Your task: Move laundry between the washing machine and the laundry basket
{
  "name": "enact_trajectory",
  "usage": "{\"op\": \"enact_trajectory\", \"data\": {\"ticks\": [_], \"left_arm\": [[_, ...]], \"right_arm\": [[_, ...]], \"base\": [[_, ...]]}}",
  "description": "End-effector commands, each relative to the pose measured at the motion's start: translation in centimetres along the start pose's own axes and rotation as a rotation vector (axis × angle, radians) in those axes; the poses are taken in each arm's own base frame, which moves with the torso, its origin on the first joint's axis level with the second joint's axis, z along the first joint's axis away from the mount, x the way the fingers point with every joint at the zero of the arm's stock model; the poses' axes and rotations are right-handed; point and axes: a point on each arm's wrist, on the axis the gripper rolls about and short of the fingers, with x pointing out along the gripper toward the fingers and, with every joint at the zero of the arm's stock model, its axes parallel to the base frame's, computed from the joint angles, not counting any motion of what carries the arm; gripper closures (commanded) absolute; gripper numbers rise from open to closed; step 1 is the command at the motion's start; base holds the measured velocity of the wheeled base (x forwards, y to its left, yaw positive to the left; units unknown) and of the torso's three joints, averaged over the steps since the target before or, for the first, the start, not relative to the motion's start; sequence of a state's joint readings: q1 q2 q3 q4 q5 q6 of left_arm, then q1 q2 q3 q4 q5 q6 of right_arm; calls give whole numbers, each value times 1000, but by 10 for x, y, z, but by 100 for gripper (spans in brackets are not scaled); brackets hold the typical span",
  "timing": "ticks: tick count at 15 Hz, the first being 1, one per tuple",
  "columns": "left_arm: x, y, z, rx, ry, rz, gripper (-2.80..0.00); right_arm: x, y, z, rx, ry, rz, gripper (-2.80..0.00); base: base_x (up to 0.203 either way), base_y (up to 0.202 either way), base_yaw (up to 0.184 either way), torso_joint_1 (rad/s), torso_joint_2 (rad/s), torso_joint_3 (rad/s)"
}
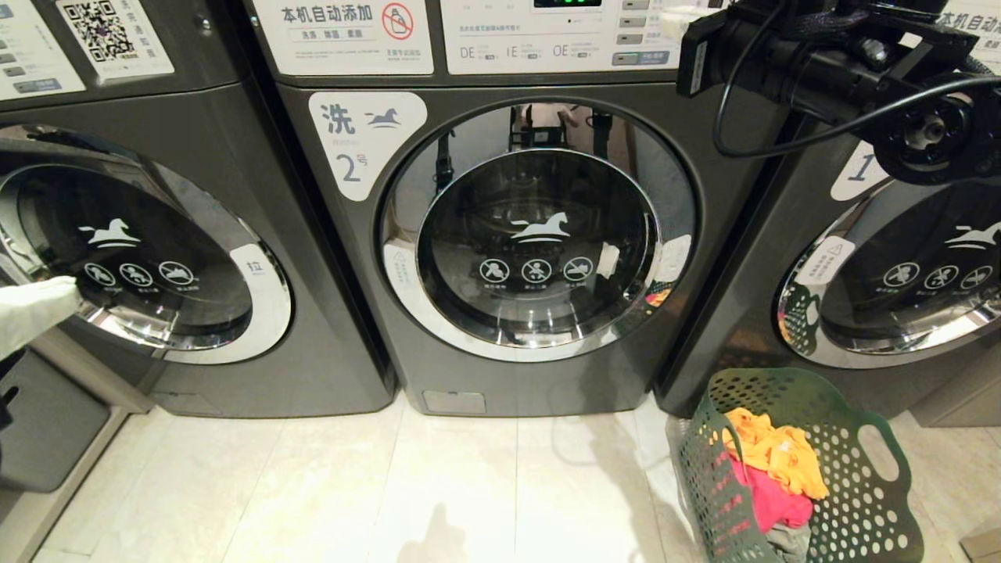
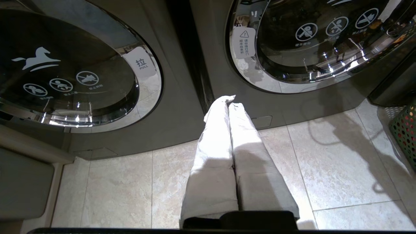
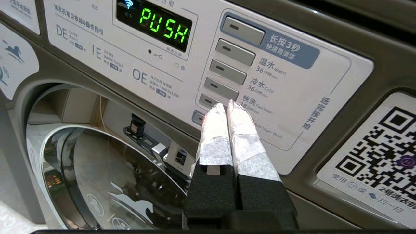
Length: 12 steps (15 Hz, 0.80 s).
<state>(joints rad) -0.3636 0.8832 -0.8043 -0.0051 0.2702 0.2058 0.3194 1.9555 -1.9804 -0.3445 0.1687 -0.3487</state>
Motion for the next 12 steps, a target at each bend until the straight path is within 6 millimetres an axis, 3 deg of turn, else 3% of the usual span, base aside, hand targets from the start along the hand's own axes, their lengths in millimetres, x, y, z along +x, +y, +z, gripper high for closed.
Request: {"op": "enact_trajectory", "data": {"ticks": [1,12], "left_arm": [[0,0,0,1,0,0,0],[-1,-2,-10,7,20,-10,0]], "right_arm": [[2,1,-3,-2,4,3,0],[-2,-1,5,-6,-13,-2,0]], "base": [[0,0,0,0,0,0],[0,0,0,0,0,0]]}}
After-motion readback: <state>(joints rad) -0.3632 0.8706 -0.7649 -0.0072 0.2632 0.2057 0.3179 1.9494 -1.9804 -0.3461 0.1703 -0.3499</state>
